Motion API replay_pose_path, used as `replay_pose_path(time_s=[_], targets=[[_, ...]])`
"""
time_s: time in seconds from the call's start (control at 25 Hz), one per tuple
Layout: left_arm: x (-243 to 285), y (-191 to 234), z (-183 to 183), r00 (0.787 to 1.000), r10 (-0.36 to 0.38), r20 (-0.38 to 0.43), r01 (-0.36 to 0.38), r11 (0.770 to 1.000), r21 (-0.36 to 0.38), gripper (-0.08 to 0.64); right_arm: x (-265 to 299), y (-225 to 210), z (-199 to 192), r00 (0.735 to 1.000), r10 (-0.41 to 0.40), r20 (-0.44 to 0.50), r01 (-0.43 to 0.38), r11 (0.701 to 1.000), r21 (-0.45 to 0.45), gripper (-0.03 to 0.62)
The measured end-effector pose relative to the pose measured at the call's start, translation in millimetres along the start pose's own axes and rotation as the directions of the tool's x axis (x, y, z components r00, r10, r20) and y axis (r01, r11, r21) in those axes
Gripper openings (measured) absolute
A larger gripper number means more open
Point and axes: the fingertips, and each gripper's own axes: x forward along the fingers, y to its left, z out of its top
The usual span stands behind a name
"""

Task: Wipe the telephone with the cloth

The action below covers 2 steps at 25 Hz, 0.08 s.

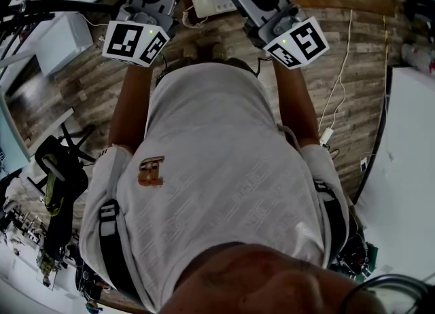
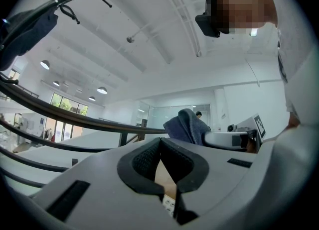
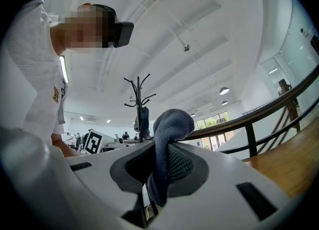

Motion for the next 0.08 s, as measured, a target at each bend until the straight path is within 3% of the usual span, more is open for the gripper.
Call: replay_pose_path(time_s=[0.08], targets=[[1.0,0.5,-0.2,1.0,0.001,-0.001,-0.001,1.0,-0.001,0.018,0.0,-1.4,0.4,1.0,-0.001,0.001,0.001,1.0,0.001,0.071]])
